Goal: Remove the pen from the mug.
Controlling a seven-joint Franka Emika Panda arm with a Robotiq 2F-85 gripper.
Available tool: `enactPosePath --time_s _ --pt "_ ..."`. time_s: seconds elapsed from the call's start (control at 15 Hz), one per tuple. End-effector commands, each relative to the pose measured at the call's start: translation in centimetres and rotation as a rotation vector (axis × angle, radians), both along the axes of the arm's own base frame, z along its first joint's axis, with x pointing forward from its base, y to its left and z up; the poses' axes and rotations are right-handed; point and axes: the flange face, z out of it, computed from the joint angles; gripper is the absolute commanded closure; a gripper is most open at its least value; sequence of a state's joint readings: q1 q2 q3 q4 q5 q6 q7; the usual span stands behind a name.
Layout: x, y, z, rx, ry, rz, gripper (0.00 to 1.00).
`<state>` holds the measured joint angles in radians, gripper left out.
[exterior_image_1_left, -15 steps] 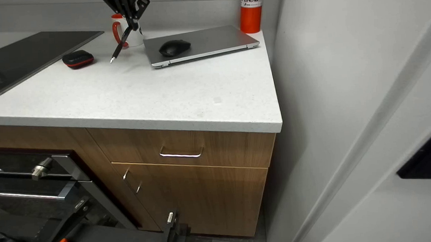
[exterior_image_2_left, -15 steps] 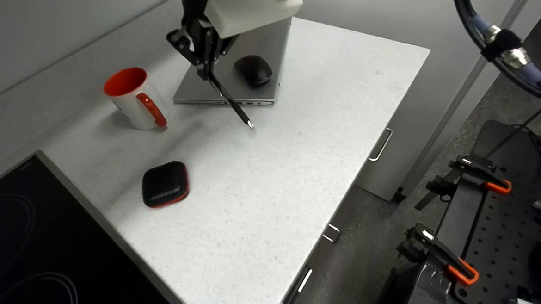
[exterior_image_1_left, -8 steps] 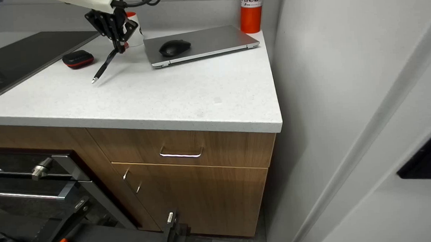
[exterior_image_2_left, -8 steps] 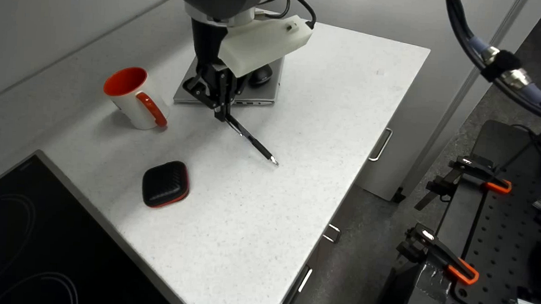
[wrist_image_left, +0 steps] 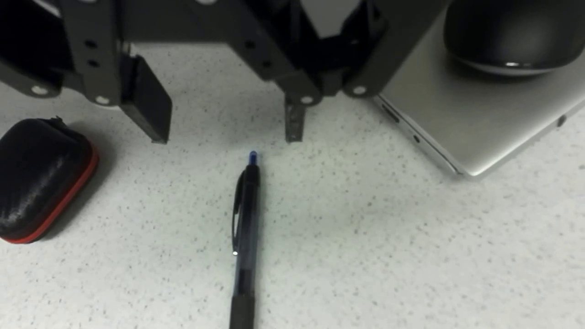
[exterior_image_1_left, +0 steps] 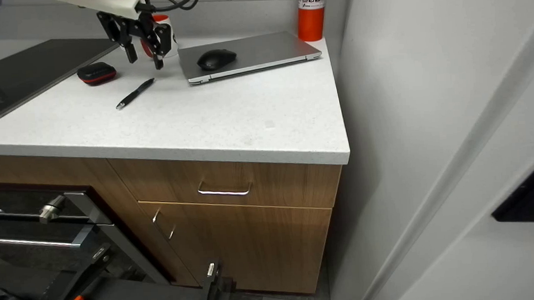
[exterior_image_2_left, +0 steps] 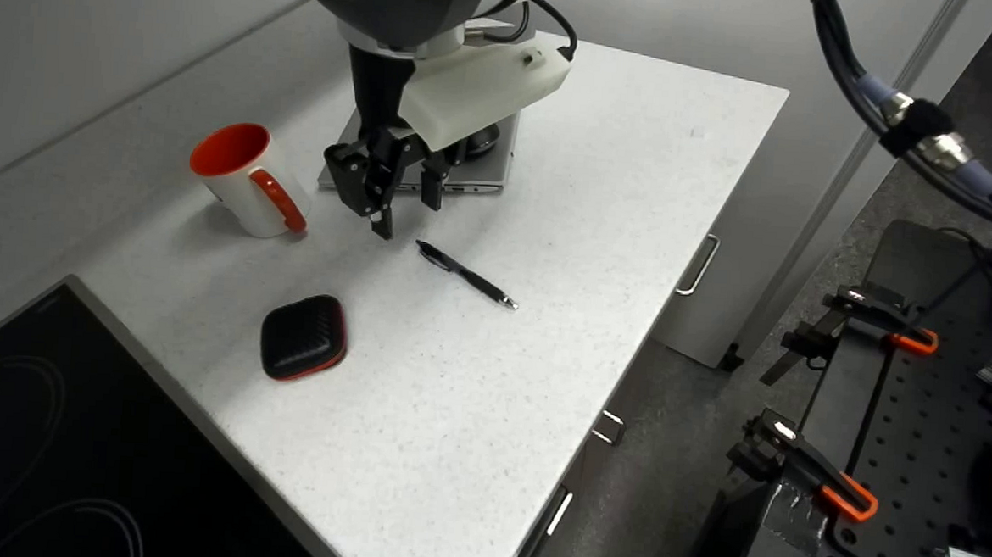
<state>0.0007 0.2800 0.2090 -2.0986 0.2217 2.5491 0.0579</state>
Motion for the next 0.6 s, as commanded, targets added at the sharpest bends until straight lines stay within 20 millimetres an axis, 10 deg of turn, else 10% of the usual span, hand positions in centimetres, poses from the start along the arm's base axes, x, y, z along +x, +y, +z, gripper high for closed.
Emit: enactPosePath --time_s 0.0,0.53 --pt "0.59 -0.47 0.65 0.021 -0.008 0.002 0.01" --pt "0.55 -0.77 0.54 0.001 -0.013 -0.006 0.0"
